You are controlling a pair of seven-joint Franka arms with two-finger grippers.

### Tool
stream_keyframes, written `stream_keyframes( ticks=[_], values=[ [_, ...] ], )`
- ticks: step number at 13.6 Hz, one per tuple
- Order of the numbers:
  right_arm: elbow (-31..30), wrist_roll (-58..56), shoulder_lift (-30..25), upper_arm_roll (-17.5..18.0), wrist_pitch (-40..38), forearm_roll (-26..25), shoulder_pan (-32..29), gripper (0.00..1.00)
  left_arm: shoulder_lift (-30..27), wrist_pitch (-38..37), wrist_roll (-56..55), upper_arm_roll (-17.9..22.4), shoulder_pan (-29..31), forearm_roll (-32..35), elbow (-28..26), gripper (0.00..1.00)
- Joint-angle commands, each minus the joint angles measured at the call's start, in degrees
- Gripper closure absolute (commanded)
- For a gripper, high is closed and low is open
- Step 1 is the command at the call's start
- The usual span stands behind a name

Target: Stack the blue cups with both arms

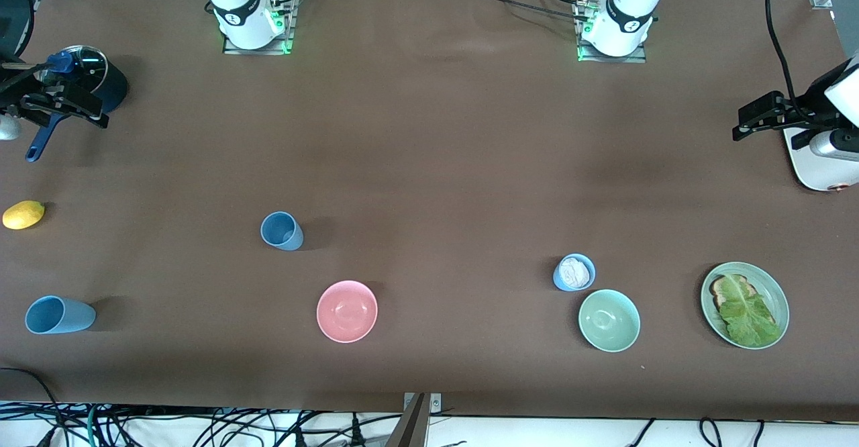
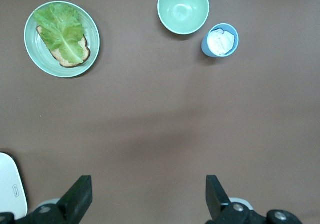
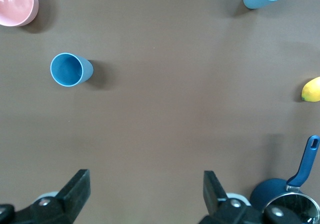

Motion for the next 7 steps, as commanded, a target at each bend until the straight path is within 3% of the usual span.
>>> stream_keyframes(
  ticks=[1, 7],
  values=[
    [1.04, 0.15, 0.31, 0.01, -0.95, 0.86, -0.14, 0.0, -1.6, 0.92, 1.01, -0.07, -0.22, 0.63, -1.89, 0.0],
    [1.04, -0.64, 0.31, 0.01, -0.95, 0.86, -0.14, 0.0, -1.16, 0.57, 0.92, 0.01, -0.14, 0.63, -1.54, 0.0]
  ],
)
